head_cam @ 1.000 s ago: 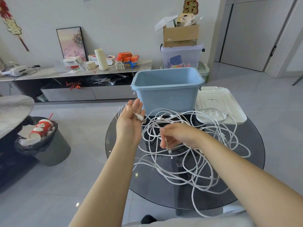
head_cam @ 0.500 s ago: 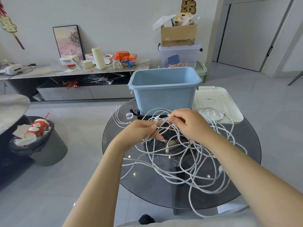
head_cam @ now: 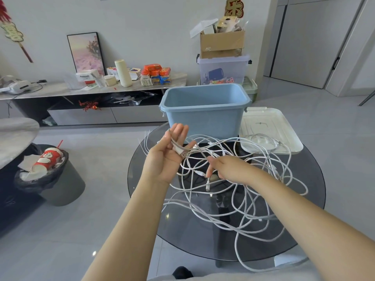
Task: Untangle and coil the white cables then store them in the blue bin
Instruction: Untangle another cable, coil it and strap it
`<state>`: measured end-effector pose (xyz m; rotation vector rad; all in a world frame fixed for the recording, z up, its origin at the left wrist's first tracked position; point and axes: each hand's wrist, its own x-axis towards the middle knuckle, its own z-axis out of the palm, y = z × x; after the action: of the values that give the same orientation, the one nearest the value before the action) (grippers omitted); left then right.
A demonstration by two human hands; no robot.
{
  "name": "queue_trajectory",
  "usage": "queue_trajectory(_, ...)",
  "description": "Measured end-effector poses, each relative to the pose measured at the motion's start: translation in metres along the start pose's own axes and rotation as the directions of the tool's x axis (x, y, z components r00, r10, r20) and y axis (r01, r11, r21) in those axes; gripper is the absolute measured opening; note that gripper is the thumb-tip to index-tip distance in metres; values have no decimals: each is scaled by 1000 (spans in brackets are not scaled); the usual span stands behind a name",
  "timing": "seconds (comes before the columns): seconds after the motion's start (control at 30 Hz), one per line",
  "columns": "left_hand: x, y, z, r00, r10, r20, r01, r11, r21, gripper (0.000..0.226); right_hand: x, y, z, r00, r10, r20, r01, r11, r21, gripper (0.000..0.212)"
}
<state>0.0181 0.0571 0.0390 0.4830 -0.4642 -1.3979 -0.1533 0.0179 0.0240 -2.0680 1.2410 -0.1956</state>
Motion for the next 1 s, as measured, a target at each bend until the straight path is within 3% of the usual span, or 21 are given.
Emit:
queue_trajectory(0.2, 7, -8, -1, 987, 100, -127, -91, 993, 77, 23, -12, -18, 7, 995, -97, 24, 98, 893, -438, 39)
queue_trajectory(0.3, 4, -13, 1, 982, 160, -99, -113, 923, 367, 21, -18, -28, 7, 979, -205, -11, 162, 807, -568, 30)
queue_trajectory(0.33, 1, -13, 2, 981, 189, -52, -130, 826, 548, 23, -19, -29, 6, 969, -244, -34, 178, 790, -587, 29)
queue_trajectory(0.43, -7, -15, 1, 978, 160, 131, -181, 354, 918, 26, -22, -28, -2, 942, -308, -131, 187, 810, -556, 26)
queue_trajectory(0.53, -8, -14, -1, 975, 47, 216, -212, -86, 973, 28, -25, -25, -16, 917, -312, -251, 152, 851, -503, 25)
queue_trajectory(0.6, -7, -14, 3, 978, -51, 203, -209, -180, 961, 33, -27, -22, -25, 900, -292, -325, 119, 880, -461, 24)
queue_trajectory(0.7, -10, -10, 9, 971, -209, 116, -150, -152, 977, 31, -29, -20, -34, 886, -275, -374, 106, 904, -414, 30)
queue_trajectory(0.83, -12, -5, 6, 925, -374, 65, 31, 243, 969, 32, -27, -8, -43, 865, -261, -428, 159, 952, -260, 43)
queue_trajectory(0.93, -11, -5, 0, 872, -473, 125, 157, 513, 844, 26, -20, 2, -43, 873, -236, -428, 210, 972, -108, 47)
queue_trajectory(1.0, -12, -9, 1, 873, -464, 152, 227, 661, 715, 29, -16, 5, -39, 899, -198, -390, 214, 977, -4, 48)
